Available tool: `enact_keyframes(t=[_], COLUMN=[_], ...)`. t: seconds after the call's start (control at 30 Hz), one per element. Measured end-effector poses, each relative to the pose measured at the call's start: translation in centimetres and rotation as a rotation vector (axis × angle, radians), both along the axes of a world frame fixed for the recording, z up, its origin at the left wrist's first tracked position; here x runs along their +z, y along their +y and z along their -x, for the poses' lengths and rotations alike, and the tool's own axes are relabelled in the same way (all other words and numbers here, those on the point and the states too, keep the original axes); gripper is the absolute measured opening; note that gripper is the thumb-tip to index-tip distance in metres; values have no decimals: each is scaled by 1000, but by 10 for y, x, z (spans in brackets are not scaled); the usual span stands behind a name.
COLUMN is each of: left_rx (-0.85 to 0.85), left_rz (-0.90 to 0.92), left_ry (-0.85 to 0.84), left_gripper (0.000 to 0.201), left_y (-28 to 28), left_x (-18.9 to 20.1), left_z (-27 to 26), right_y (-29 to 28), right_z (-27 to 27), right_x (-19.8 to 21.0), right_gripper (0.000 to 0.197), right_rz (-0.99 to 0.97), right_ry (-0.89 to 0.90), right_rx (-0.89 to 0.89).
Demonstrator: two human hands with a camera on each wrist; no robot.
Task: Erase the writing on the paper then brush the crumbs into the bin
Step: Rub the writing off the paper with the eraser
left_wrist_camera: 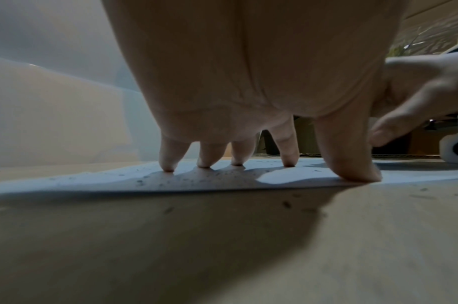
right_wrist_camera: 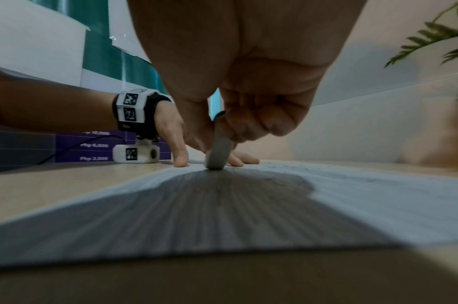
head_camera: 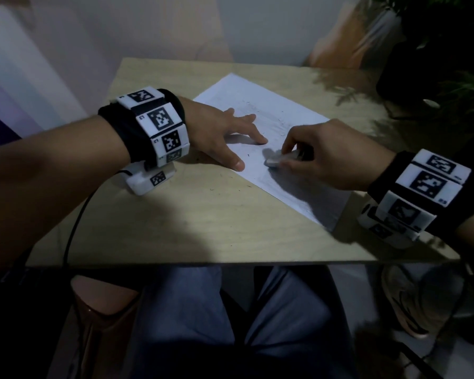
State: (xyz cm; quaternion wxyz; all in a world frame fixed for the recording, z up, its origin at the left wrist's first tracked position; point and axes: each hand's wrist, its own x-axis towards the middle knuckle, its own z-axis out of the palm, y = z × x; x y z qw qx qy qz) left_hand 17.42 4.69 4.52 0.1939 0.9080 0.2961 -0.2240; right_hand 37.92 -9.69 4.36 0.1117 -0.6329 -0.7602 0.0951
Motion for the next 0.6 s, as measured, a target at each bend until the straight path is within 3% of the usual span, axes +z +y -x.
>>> enact_keyframes(t=[0.13, 0.27, 0.43, 0.53, 0.6], left_rx=[-1, 1, 6, 4, -1], left_rz=[6, 7, 16, 12, 10], left_ry=[1, 4, -16, -10, -11], left_gripper=[75, 74, 74, 73, 74], left_y=[0, 0, 2, 1, 2], left_x=[0, 1, -1, -1, -1], left_z=[1, 0, 2, 1, 1], right_y=[-7, 1, -6, 0, 4], right_z=[6, 0, 9, 4, 2], right_x=[0, 1, 0, 1, -1], right_gripper=[43, 45, 49, 61, 52], right_rz=[137, 33, 143, 118, 30], right_ry=[81, 33, 103, 116, 42], right_rx=[90, -18, 132, 56, 3])
